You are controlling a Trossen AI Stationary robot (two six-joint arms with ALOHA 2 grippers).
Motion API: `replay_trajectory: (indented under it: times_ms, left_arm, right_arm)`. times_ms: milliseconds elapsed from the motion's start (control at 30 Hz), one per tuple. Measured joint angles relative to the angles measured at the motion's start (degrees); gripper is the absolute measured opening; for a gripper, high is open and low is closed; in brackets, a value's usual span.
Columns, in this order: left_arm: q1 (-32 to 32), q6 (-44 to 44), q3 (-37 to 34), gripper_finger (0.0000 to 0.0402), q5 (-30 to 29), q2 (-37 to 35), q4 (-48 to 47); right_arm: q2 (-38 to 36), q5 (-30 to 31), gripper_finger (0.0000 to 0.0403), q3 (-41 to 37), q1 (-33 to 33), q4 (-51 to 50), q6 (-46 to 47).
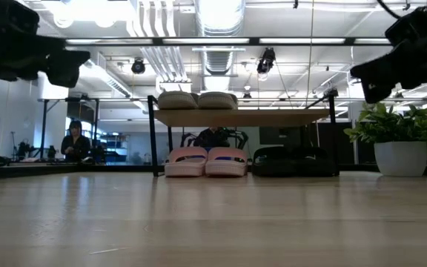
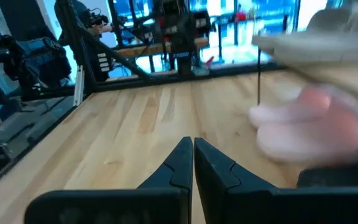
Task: Pick and place slides into the shelf
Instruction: Return to Home Position
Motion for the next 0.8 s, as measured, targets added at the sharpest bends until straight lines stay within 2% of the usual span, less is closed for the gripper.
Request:
replay_trajectory:
  times_ms: [133, 800]
  left_arm:
    - [0.0, 0.0, 0.0, 0.0221, 0.1, 0.1, -1.6]
    - [0.0, 0.1, 0.0, 0.0221, -1.2, 1.6, -1.7]
  right_arm:
    - [0.0, 1.5, 0.0008, 0.0, 0.0, 4.0, -4.4]
    - [0.0, 1.6, 0.0009, 0.0, 0.0, 4.4, -3.6]
